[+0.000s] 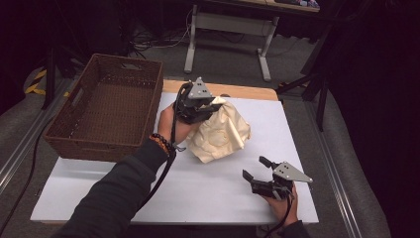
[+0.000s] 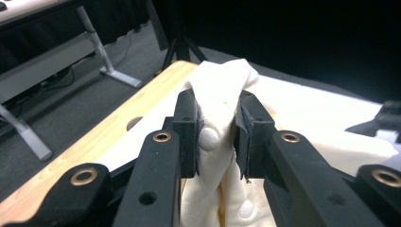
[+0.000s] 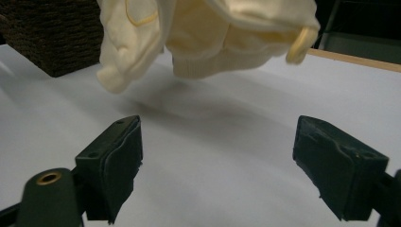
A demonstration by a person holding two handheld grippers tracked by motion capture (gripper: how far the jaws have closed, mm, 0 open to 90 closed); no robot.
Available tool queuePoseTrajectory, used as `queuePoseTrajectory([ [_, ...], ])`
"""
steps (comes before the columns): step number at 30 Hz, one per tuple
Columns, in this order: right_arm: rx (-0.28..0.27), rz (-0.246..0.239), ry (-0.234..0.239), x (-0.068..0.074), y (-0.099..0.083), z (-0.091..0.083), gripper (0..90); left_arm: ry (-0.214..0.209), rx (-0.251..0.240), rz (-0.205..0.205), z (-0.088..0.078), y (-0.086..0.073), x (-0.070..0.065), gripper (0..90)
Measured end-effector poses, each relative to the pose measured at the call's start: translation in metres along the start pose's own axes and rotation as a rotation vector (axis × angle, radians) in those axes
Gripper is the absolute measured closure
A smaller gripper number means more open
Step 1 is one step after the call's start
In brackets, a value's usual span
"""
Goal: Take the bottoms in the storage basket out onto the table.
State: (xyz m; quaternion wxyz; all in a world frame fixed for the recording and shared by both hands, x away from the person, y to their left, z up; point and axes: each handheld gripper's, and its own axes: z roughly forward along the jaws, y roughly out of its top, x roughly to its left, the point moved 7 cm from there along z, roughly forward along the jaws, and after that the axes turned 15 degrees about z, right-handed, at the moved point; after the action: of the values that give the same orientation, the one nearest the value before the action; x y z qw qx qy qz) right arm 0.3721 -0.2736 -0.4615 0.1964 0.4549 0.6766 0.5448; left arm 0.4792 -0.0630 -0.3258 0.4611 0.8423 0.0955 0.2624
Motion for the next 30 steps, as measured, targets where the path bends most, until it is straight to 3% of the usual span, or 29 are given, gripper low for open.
queuePoseTrajectory([
  [5, -0.003, 0.007, 0.002, -0.001, 0.0, -0.001, 21.7, 0.019, 0.034, 0.023, 0.015, -0.011, -0.007, 73.0],
  [12, 0.001, -0.001, 0.023, 0.001, 0.0, 0.0, 26.2, 0.009, 0.027, 0.0, 0.022, -0.016, -0.012, 71.3],
  [23, 0.0, 0.007, 0.019, 0.001, 0.0, 0.001, 27.0, -0.013, 0.014, -0.001, 0.014, -0.02, -0.019, 63.3],
  [25, 0.005, 0.006, 0.019, 0.002, -0.001, 0.001, 27.1, -0.006, 0.013, 0.001, 0.01, -0.02, -0.02, 57.2],
  [30, 0.019, 0.007, 0.017, 0.002, -0.003, 0.003, 27.9, -0.007, 0.0, 0.036, 0.0, -0.022, -0.022, 49.8],
])
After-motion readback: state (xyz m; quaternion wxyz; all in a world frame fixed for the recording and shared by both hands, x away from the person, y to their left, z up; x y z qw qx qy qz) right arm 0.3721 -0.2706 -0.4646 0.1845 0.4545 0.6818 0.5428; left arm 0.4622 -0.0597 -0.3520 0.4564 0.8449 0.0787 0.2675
